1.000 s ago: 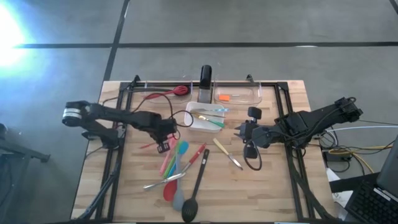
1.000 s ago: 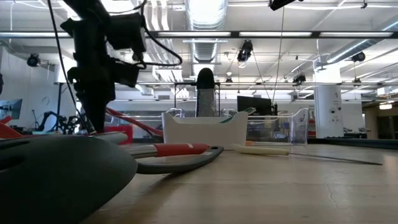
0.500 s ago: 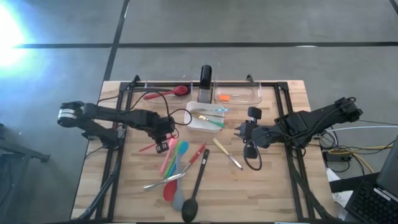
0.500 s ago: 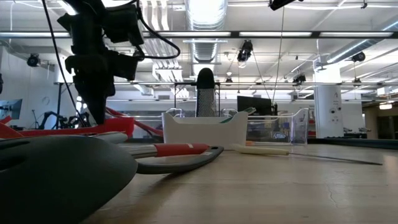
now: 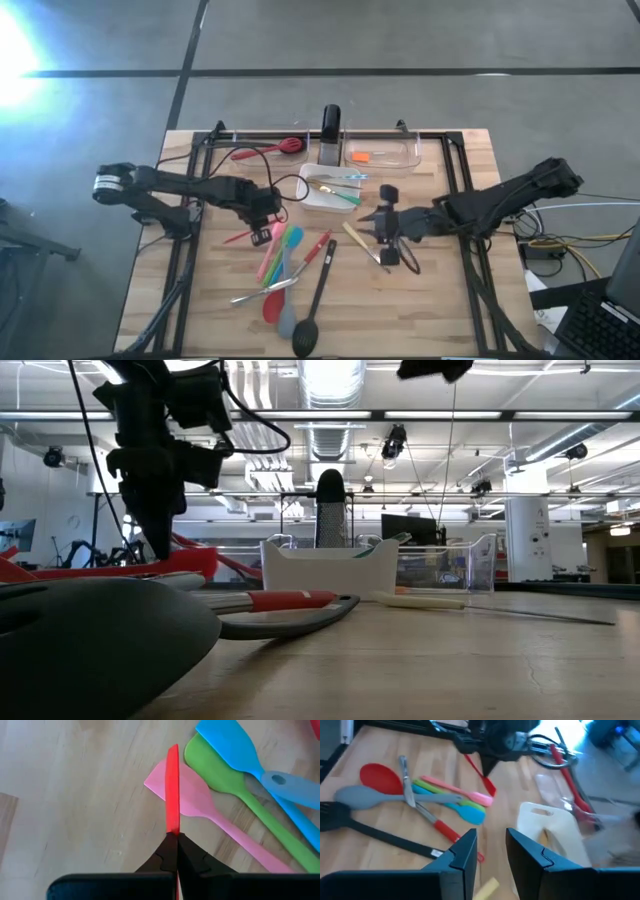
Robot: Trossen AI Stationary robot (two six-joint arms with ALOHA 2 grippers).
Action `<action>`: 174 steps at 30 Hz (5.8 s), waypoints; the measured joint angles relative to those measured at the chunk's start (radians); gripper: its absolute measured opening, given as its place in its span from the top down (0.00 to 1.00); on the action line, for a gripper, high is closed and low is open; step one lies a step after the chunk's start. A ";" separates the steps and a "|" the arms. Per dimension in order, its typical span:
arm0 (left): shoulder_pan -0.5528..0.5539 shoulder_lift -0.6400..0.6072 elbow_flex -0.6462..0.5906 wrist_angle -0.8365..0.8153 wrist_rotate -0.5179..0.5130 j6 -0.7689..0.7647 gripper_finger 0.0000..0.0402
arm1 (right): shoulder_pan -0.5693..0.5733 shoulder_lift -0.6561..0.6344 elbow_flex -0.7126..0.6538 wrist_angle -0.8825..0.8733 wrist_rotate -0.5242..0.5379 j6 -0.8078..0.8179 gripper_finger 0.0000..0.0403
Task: Pick & Place Kitchen Items
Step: Put the red spatula into the right transparent bin
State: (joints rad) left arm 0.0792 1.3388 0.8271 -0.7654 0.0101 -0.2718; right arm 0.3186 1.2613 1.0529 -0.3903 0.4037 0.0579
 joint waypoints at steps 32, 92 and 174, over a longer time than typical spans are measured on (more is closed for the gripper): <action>-0.002 0.000 0.039 0.033 0.012 0.071 1.00 | -0.320 0.680 0.133 0.627 -0.435 -0.168 0.48; -0.008 -0.005 0.152 -0.056 -0.096 0.143 0.45 | -0.354 0.190 -0.038 0.176 -0.183 -0.106 0.98; -0.098 0.529 0.773 0.348 -0.037 0.447 0.46 | -0.050 -0.030 0.282 -0.800 -0.149 0.305 0.97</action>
State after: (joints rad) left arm -0.0193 1.8679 1.6005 -0.4178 -0.0269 0.1753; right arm 0.2687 1.2316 1.3348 -1.1902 0.2550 0.3624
